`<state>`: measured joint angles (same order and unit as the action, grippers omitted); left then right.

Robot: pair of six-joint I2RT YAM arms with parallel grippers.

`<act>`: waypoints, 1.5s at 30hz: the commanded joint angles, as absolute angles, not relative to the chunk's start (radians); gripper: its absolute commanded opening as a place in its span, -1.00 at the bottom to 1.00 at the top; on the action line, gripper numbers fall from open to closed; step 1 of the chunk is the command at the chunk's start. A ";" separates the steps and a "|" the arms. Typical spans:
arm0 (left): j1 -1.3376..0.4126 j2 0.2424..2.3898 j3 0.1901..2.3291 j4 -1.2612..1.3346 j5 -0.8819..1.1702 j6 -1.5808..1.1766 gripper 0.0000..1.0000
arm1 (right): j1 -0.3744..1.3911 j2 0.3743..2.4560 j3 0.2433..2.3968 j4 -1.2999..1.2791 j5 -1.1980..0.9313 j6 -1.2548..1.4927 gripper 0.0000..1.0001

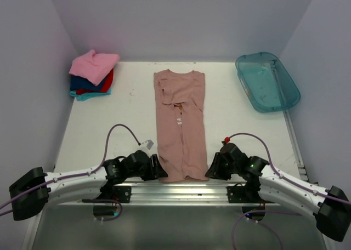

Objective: Fold and stack the t-shirts
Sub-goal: Grab the bottom of the folded rectangular tshirt with both arms

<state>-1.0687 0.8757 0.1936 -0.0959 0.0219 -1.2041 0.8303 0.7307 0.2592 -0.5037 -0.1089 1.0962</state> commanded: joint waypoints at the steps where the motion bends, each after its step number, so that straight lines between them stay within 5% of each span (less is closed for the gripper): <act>1: -1.077 0.905 0.144 -0.127 -0.006 -1.201 -0.02 | 0.833 0.752 0.245 -0.486 -0.150 1.108 -0.31; 7: -1.078 0.952 0.115 -0.065 0.026 -1.212 -0.09 | 0.838 0.818 0.210 -0.387 -0.207 1.118 -0.30; 13: -1.080 0.934 0.107 -0.081 0.023 -1.207 -0.76 | 0.844 0.850 0.225 -0.403 -0.190 1.100 -1.00; 15: -1.080 0.911 0.113 -0.104 0.015 -1.210 -1.00 | 0.844 0.839 0.250 -0.431 -0.170 1.085 -1.00; 30: -1.114 0.746 0.307 -0.325 0.006 -1.187 -1.00 | 0.844 0.663 0.414 -0.604 -0.130 0.985 -1.00; 45: -1.117 0.710 0.520 -0.462 -0.527 -0.985 -1.00 | 0.844 0.879 0.618 -0.503 0.144 0.802 -1.00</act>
<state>-1.1133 0.6941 0.4679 -0.4637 -0.3435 -1.0729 0.8425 0.8165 0.5434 -0.5747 0.0147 0.8898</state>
